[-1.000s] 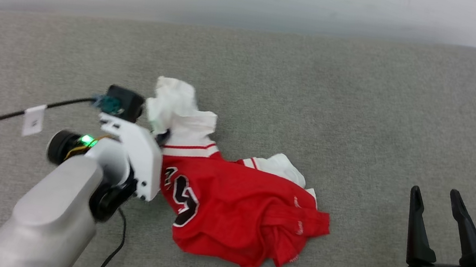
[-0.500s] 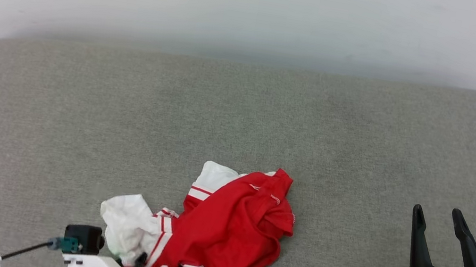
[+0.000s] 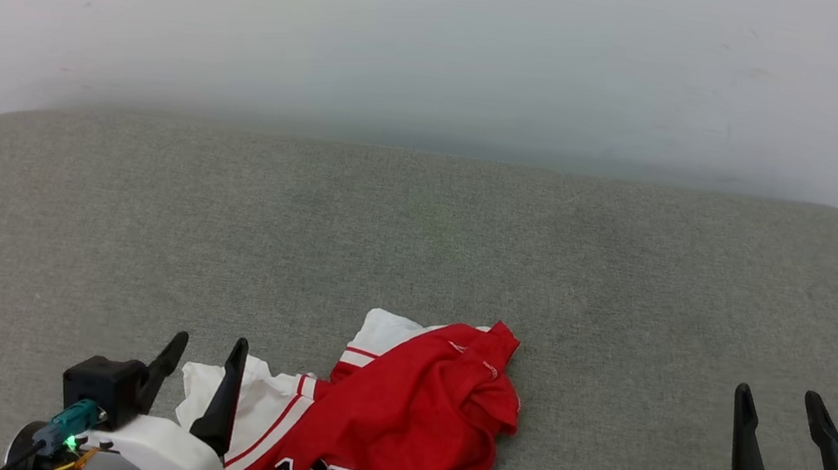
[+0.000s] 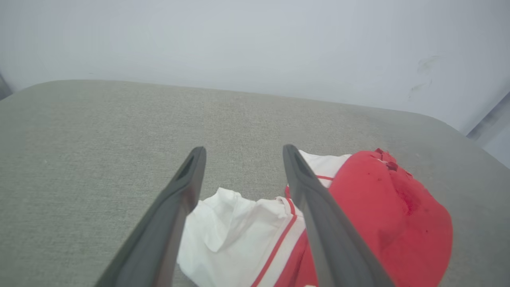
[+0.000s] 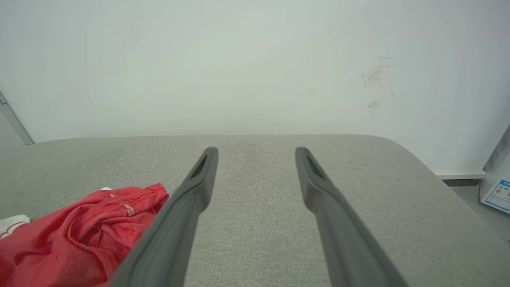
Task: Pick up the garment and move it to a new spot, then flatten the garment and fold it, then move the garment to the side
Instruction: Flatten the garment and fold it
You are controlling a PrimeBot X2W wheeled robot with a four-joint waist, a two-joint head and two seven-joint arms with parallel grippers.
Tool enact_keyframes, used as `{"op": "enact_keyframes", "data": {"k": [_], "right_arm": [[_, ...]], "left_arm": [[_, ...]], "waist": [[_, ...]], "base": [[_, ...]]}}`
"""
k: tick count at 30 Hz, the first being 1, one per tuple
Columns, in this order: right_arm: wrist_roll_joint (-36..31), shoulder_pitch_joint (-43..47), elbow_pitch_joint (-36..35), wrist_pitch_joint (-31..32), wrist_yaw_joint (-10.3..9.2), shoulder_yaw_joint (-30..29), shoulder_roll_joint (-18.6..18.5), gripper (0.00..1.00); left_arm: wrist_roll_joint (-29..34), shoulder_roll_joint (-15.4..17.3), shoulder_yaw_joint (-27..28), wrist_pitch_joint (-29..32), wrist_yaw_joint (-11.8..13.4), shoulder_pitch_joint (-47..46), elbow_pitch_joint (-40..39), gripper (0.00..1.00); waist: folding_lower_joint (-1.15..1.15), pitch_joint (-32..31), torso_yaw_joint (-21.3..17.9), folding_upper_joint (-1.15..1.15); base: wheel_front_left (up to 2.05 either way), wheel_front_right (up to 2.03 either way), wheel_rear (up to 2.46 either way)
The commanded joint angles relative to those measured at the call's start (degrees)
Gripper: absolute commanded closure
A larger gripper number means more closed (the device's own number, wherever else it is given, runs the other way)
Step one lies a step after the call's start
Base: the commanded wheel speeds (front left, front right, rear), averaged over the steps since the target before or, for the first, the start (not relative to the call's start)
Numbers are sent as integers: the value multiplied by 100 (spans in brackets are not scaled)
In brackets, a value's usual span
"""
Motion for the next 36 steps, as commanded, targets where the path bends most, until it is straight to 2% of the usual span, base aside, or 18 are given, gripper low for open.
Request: {"op": "enact_keyframes", "data": {"k": [1,11,15,16,17,18,20,27,31,36], "right_arm": [[-53,97,-57,48,-4,-58,2,0],[-55,158,-106,139,-4,-91,2,0],[-18,14,46,475,-4,-21,1,0],[-118,-72,99,626,-4,-9,1,0],[61,-233,260,1038,-3,150,9,0],[61,-233,260,1038,-3,150,9,0],[209,-451,437,1523,-3,342,-123,0],[1113,-1347,912,3356,-3,1453,-556,0],[1573,-1893,1148,3939,-3,2075,-684,0],[2024,-2508,1639,4306,-4,2680,-745,0]], "left_arm": [[185,120,31,-125,79,-47,-251,0],[673,400,40,-290,374,5,-1069,0],[724,413,41,-275,461,41,-1284,0],[737,400,22,-282,451,3,-1320,0],[735,361,-15,-260,432,-59,-1382,0],[735,361,-15,-260,432,-59,-1382,0],[742,339,-45,-260,419,-109,-1415,0],[718,254,-153,-217,323,-268,-1355,0],[700,202,-169,-253,249,-365,-1294,0],[696,122,-196,-296,193,-501,-1191,0]], "waist": [[1,-34,7,0],[1,-41,44,0],[1,-5,131,0],[1,9,183,0],[1,38,294,0],[1,38,294,0],[1,79,407,0],[1,271,831,0],[1,420,1017,0],[1,622,1147,0]], "base": [[0,0,0],[0,0,0],[0,0,0],[0,0,0],[0,0,0],[0,0,0],[0,0,0],[0,0,0],[0,0,0],[0,0,0]]}}
